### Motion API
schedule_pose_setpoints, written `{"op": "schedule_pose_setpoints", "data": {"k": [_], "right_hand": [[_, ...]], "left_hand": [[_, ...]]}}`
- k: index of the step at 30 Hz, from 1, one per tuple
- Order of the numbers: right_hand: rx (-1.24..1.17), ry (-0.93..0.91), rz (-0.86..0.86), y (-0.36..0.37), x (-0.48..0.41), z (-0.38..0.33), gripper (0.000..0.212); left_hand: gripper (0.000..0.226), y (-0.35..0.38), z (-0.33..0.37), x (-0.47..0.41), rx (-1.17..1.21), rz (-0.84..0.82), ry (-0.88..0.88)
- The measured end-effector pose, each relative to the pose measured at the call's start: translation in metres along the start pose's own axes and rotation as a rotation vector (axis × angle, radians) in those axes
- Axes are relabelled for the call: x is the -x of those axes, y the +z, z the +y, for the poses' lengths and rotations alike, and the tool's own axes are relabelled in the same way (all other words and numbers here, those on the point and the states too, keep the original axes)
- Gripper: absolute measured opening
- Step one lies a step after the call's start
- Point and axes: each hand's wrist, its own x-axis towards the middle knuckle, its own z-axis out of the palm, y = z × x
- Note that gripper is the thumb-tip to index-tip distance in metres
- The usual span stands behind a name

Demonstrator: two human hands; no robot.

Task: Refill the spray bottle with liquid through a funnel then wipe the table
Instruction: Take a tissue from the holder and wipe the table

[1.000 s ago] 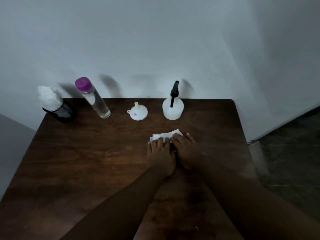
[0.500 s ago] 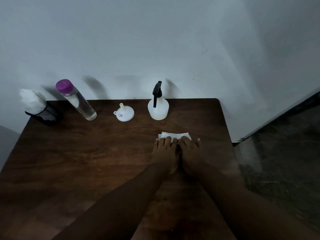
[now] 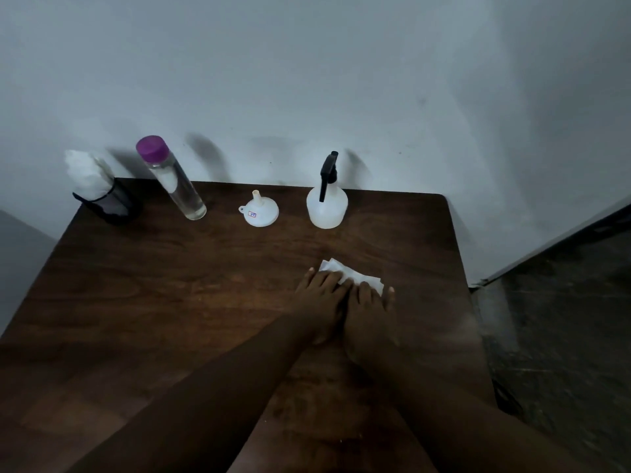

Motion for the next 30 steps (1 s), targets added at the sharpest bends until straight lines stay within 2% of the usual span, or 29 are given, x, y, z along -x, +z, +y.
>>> {"op": "schedule_pose_setpoints", "data": {"k": [7,12,20,27,30], "right_hand": [[-0.031,0.003,0.072,-0.001,0.002,-0.047,0.071],[-0.04,0.0,0.055,0.002,-0.008,-0.084,0.07],[0.058,-0.087,0.015,-0.018,-0.024,-0.149,0.093],[0.039,-0.121,0.048,-0.016,-0.052,-0.202,0.077],[0.029,-0.159,0.041,-0.014,-0.066,-0.228,0.077]], "left_hand": [[0.062,-0.002,-0.035,0.027,-0.064,-0.033,0.026],[0.065,-0.004,-0.07,0.044,-0.059,-0.054,0.05],[0.061,-0.006,-0.137,0.073,-0.033,-0.044,0.004],[0.071,-0.015,-0.19,0.099,-0.037,-0.023,-0.044],[0.076,-0.018,-0.212,0.113,-0.022,-0.007,-0.084]]}}
